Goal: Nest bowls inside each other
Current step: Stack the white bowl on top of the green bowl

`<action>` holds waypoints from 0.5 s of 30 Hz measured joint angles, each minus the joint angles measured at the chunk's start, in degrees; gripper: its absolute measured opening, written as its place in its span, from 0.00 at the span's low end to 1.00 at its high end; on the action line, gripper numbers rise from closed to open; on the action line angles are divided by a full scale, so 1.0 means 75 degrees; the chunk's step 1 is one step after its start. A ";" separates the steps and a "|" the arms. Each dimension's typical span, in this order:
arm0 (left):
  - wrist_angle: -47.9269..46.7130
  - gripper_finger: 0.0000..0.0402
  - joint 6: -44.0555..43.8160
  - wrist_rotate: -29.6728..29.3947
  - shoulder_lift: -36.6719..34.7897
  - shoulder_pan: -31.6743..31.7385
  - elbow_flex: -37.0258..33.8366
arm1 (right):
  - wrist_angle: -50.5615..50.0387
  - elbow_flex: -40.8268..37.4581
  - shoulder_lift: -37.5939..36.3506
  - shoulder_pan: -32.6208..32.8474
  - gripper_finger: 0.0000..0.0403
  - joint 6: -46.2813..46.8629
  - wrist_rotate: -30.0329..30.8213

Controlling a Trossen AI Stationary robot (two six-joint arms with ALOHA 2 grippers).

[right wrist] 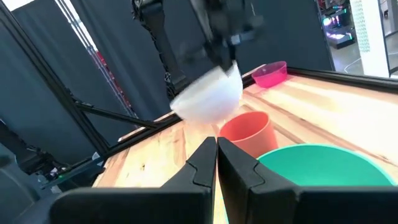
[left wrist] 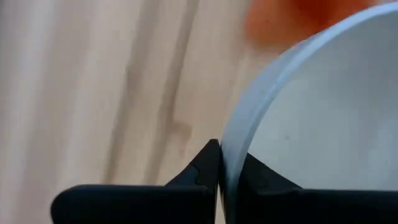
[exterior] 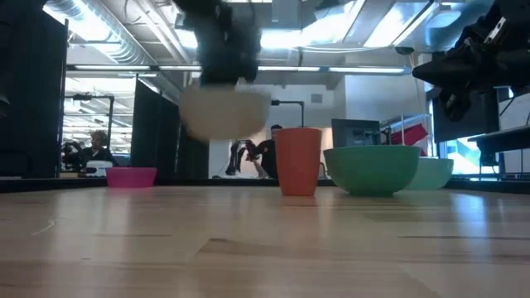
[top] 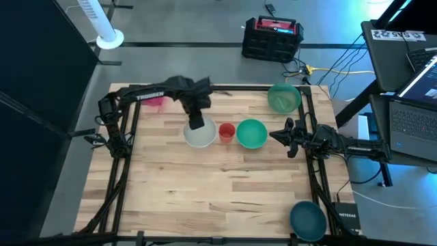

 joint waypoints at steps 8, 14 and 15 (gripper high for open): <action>-0.0131 0.00 -0.0152 0.0230 0.1253 -0.0342 0.2925 | 0.0010 0.0000 -0.0001 0.0000 0.00 0.0124 -0.0024; -0.0228 0.00 -0.0265 0.0403 0.2193 -0.0598 0.5119 | 0.0017 0.0000 -0.0002 0.0000 0.00 0.0217 -0.0043; -0.0215 0.00 -0.0287 0.0438 0.2350 -0.0641 0.5455 | 0.0018 0.0000 -0.0002 0.0000 0.00 0.0231 -0.0053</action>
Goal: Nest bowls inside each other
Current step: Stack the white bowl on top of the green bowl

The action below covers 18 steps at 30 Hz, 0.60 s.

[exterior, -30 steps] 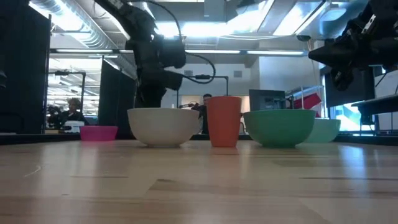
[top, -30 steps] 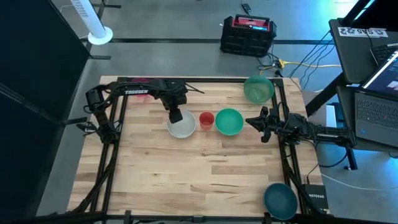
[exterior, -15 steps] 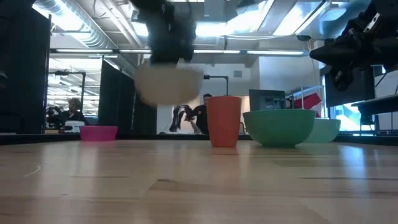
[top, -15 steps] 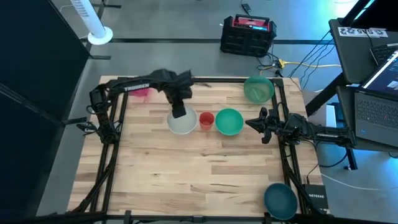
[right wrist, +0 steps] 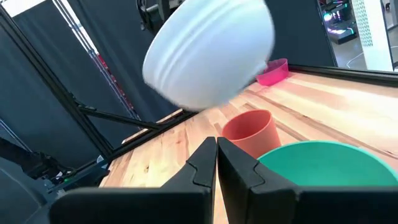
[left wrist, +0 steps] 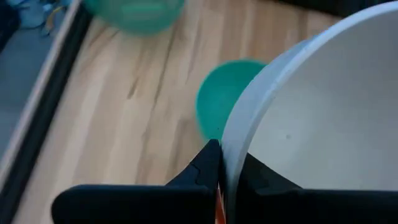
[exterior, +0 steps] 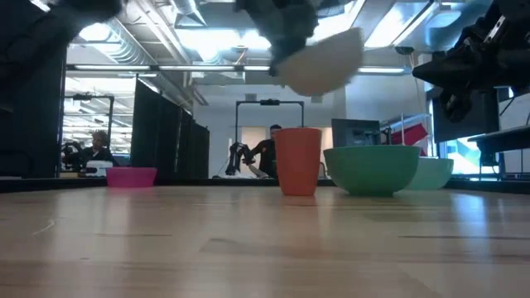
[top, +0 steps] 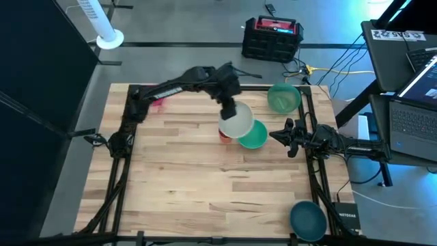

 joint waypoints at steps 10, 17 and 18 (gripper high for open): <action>0.1655 0.00 -0.0063 0.0356 0.0781 -0.0168 -0.0207 | 0.0089 0.0374 0.0000 0.0000 0.00 -0.0401 -0.0135; 0.1893 0.00 0.0042 0.0336 0.1202 -0.0095 -0.0221 | 0.0072 0.0620 0.0003 0.0000 0.00 -0.0570 -0.0133; 0.1929 0.00 0.0055 0.0336 0.1253 -0.0083 -0.0220 | 0.0066 0.0648 0.0003 0.0000 0.00 -0.0580 -0.0133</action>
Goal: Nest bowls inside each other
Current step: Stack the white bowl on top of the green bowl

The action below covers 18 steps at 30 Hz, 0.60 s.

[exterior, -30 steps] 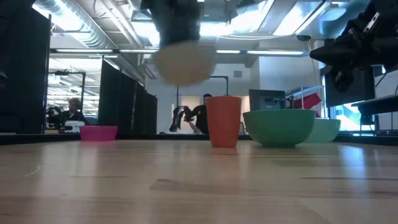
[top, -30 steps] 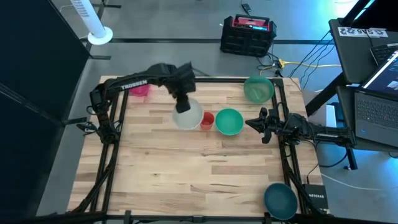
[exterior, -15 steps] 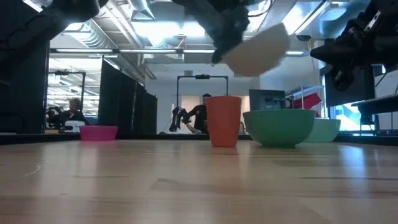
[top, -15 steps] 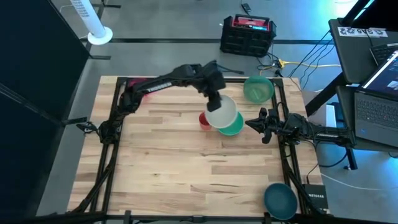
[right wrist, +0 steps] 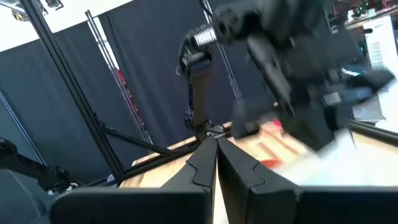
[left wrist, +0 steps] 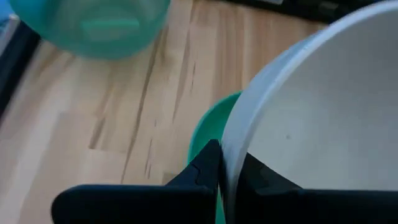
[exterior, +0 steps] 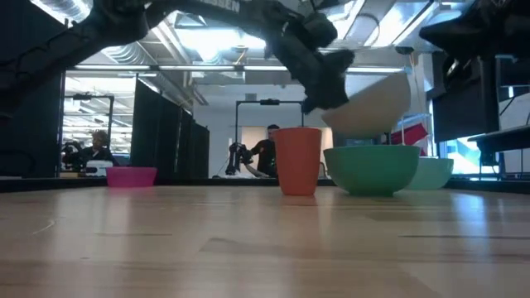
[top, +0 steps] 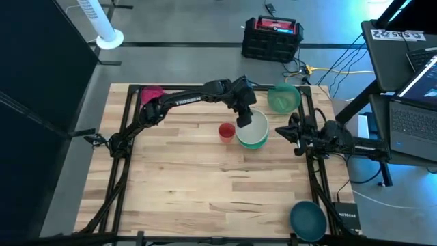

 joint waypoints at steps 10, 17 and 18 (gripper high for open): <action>0.0362 0.00 0.0126 0.0006 0.0505 0.0120 0.0006 | -0.0058 0.0277 0.0000 0.0000 0.00 -0.0099 0.0003; 0.0327 0.01 0.0185 0.0223 0.0746 0.0169 0.0007 | -0.0066 0.0331 0.0000 0.0000 0.00 -0.0029 0.0003; 0.0345 0.02 0.0182 0.0313 0.0772 0.0166 0.0004 | -0.0064 0.0331 0.0000 0.0000 0.00 0.0007 0.0004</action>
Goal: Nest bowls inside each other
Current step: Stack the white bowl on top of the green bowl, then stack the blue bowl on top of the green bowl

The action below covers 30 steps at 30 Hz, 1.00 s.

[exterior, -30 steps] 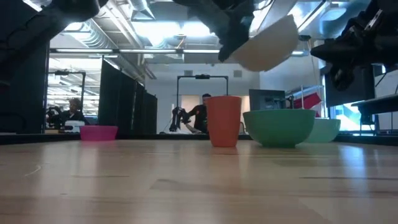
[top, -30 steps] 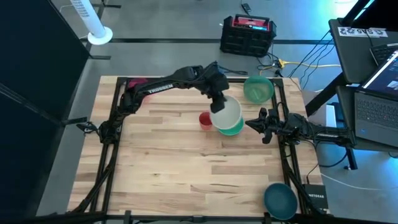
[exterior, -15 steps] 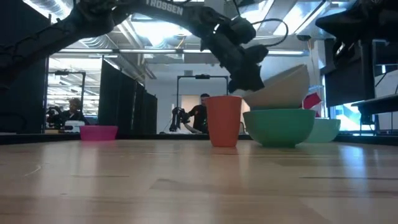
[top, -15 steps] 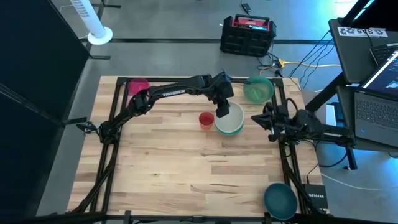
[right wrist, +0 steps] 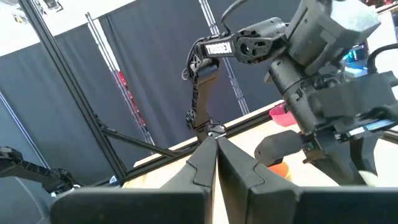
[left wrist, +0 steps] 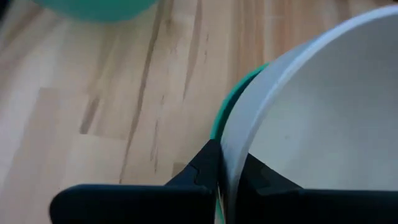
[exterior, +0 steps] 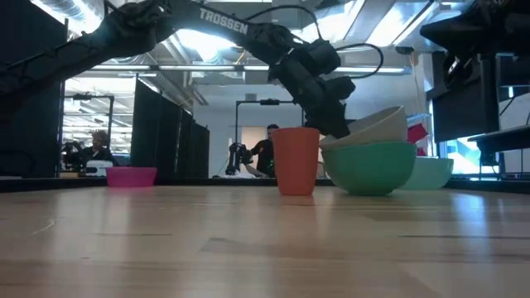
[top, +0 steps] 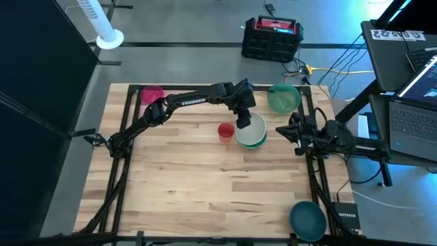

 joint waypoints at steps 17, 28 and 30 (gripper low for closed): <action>-0.0081 0.30 -0.0154 0.0467 -0.0204 0.0015 0.0102 | 0.0096 -0.0006 0.0000 0.0000 0.00 0.0031 -0.0085; -0.0115 0.41 -0.0158 0.0533 -0.1184 0.0044 0.0189 | 0.0629 0.0114 0.0032 0.0000 0.00 0.0870 -0.0720; -0.0169 0.41 -0.0155 0.0528 -0.1772 0.0034 0.0212 | 0.0434 0.0466 0.0248 0.0006 0.00 0.1046 -0.1309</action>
